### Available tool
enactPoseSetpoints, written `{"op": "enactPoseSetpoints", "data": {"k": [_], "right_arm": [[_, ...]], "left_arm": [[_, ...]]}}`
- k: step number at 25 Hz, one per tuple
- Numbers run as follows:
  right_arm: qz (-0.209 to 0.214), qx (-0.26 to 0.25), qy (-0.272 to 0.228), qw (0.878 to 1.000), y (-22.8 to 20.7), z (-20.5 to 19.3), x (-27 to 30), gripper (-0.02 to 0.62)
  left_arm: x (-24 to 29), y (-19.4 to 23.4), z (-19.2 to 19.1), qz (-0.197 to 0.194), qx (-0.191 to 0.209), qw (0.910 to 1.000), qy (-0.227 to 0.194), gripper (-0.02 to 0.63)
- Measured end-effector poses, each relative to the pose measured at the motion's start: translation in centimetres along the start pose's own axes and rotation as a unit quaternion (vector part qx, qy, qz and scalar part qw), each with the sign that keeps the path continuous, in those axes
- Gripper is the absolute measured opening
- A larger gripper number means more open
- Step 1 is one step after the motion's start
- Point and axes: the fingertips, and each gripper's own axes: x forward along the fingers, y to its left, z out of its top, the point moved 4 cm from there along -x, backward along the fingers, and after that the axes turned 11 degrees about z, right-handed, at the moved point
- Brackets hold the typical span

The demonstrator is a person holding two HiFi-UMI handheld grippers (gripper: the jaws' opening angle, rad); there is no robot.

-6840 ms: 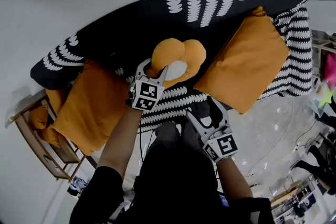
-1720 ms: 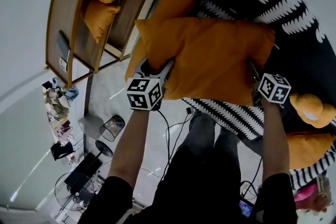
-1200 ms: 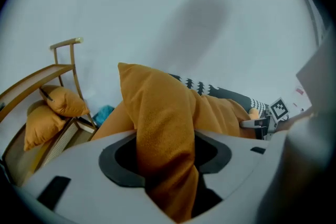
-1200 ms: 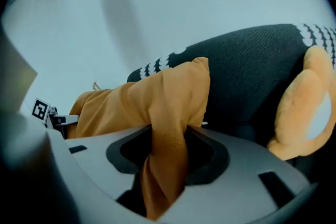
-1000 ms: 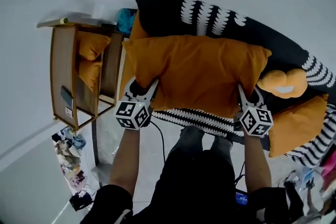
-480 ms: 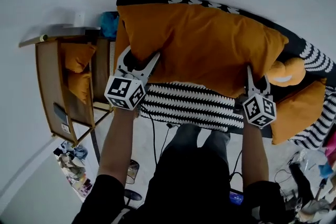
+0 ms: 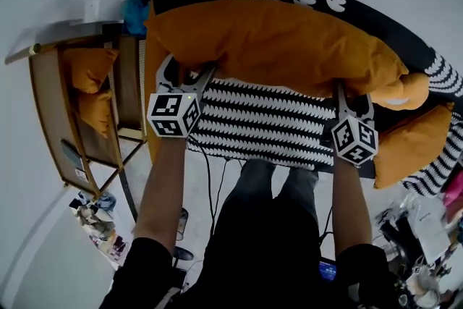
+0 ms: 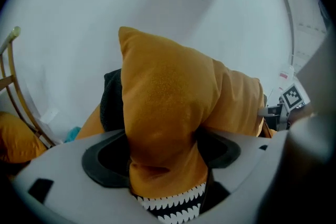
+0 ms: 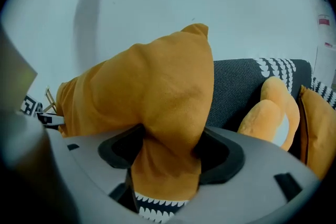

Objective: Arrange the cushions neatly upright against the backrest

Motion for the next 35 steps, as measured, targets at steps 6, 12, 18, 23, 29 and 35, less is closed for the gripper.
{"op": "enactPoseSetpoints", "data": {"k": [6,12,18,23,29,35], "right_arm": [[-0.029,0.004,0.000,1.000,0.0,-0.6,-1.4,0.357],[-0.029,0.020,-0.025,0.999,4.4,-0.9,-5.2,0.368],[0.033,-0.048,-0.033,0.998,9.2,-1.7,-7.8,0.367],[0.054,-0.049,-0.069,0.995,9.5,-1.1,-11.6,0.365],[0.036,-0.049,-0.118,0.991,6.0,-0.7,-21.5,0.357],[-0.002,-0.029,-0.167,0.985,-2.3,-2.5,-36.0,0.345]], "left_arm": [[-2.4,0.8,-0.1,0.026,-0.009,0.9996,-0.006,0.399],[-7.2,-1.2,0.8,0.003,-0.077,0.9961,-0.043,0.399],[-12.6,-3.1,1.1,-0.010,-0.059,0.9949,-0.082,0.399],[-17.4,-7.1,1.0,-0.031,-0.044,0.9929,-0.106,0.390],[-23.1,-14.7,0.5,-0.058,-0.033,0.9892,-0.130,0.382],[-29.5,-28.5,-1.0,-0.115,-0.010,0.9831,-0.142,0.379]]}}
